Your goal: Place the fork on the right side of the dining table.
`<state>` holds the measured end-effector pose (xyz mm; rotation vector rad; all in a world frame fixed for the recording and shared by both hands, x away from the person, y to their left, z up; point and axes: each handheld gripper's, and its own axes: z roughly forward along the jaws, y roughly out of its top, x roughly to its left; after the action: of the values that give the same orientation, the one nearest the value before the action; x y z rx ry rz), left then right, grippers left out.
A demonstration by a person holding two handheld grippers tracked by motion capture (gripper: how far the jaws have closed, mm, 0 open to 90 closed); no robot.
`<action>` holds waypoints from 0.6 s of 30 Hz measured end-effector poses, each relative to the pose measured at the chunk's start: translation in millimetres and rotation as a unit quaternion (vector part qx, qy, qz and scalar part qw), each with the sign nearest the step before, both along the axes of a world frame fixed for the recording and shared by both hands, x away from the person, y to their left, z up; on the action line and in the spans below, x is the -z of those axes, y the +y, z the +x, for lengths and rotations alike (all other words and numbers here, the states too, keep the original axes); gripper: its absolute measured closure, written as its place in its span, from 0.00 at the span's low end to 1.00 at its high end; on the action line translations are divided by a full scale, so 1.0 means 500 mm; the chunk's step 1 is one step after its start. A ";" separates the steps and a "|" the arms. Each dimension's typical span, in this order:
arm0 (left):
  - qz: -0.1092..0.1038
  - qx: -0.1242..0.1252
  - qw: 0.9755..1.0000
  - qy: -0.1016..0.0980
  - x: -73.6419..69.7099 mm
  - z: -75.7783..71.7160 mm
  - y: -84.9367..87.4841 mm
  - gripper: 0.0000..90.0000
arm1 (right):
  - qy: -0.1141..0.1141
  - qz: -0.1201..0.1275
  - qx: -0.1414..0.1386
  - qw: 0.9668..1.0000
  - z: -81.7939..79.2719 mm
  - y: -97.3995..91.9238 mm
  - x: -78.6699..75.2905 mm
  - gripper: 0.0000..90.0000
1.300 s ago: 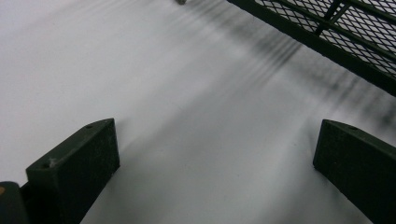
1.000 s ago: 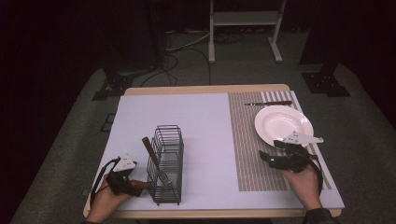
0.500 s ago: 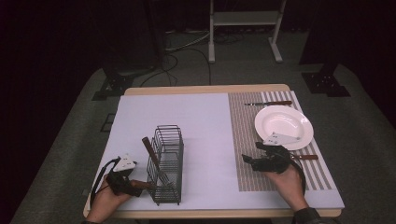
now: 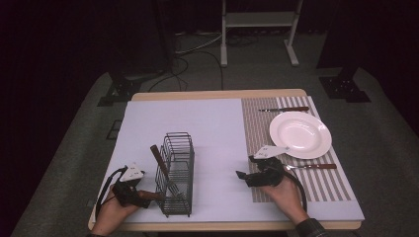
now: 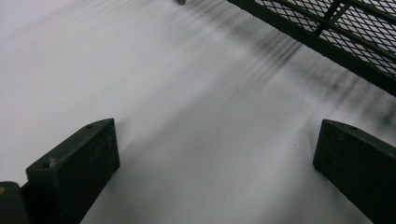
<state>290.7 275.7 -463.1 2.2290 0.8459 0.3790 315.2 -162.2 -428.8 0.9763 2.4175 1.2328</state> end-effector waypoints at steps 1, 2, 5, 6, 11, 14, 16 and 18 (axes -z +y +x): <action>0.000 0.000 1.000 0.000 0.000 0.000 0.000 0.00 | 0.002 -0.001 -0.004 1.000 0.000 0.008 0.002 0.26; 0.000 0.000 1.000 0.000 0.000 0.000 0.000 0.00 | 0.003 -0.003 -0.009 1.000 0.000 0.016 0.005 0.26; 0.000 0.000 1.000 0.000 0.000 0.000 0.000 0.00 | 0.008 -0.011 -0.025 1.000 0.001 0.040 0.013 0.26; 0.000 0.000 1.000 0.000 0.000 0.000 0.000 0.00 | 0.009 -0.011 -0.031 0.999 0.002 0.046 0.015 0.26; 0.000 0.000 1.000 0.000 0.000 0.000 0.000 0.00 | 0.010 -0.022 -0.055 0.998 0.001 0.080 0.029 0.26; 0.000 0.000 1.000 0.000 0.000 0.000 0.000 0.00 | 0.009 -0.025 -0.064 0.998 0.001 0.098 0.037 0.26; 0.000 0.000 1.000 0.000 0.000 0.000 0.000 0.00 | 0.009 -0.031 -0.072 0.997 0.002 0.108 0.043 0.26; 0.000 0.000 1.000 0.000 0.000 0.000 0.000 0.00 | 0.009 -0.037 -0.080 0.996 0.002 0.119 0.049 0.26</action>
<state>290.7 275.8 -463.1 2.2297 0.8454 0.3786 316.0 -102.7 -453.3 0.7903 2.5779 1.1791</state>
